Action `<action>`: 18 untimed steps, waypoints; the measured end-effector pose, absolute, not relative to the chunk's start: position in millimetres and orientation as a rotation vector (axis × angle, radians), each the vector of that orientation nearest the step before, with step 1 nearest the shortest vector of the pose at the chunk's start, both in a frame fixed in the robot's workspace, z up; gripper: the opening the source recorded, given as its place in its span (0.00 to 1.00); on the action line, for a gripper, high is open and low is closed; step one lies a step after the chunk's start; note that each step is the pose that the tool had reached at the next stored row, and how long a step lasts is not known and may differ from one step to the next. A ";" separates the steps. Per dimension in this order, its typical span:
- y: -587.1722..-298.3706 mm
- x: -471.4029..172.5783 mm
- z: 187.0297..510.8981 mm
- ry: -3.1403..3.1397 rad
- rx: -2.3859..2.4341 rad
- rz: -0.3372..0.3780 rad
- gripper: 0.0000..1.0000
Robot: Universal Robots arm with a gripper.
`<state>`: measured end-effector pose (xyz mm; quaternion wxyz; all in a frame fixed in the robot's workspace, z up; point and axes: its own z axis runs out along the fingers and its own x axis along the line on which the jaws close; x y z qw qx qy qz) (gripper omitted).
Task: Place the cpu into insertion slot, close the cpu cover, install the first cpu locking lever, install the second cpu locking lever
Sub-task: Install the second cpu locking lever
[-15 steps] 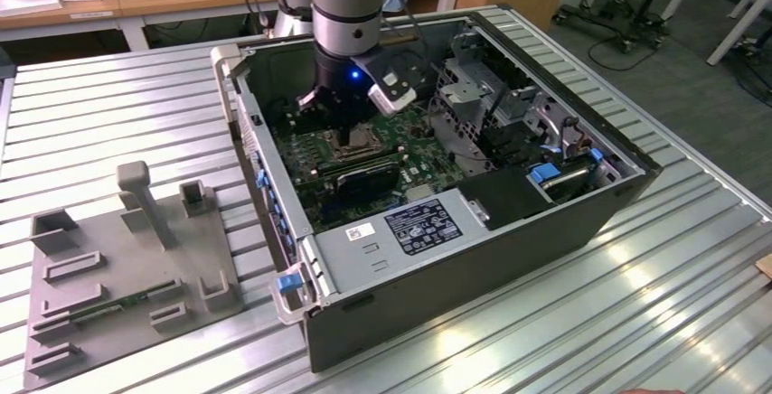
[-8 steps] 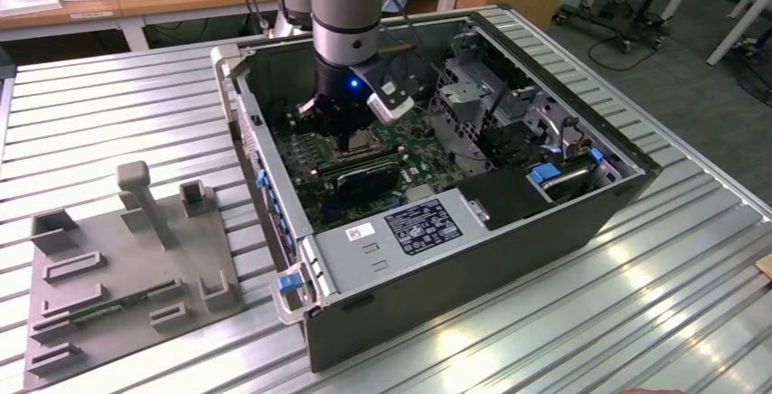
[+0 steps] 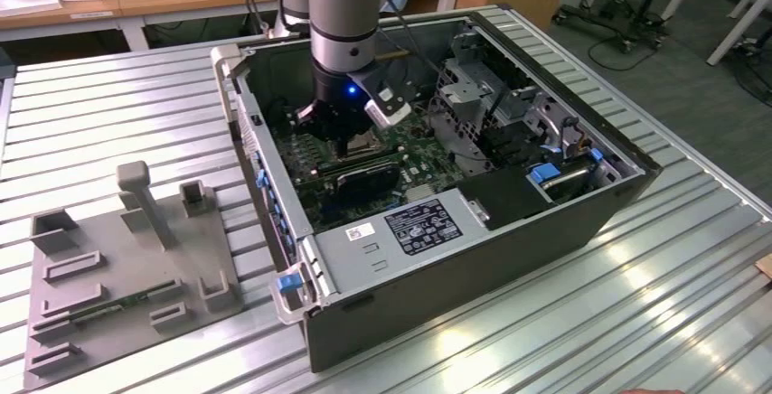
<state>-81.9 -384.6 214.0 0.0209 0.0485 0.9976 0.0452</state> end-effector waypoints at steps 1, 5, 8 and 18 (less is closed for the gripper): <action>-384.6 -82.4 213.4 3.093 0.151 0.140 0.11; -384.5 -85.6 210.0 3.093 0.150 0.140 0.11; -384.6 -87.4 208.0 3.093 0.150 0.140 0.11; -384.6 -90.4 203.9 3.093 0.151 0.146 0.11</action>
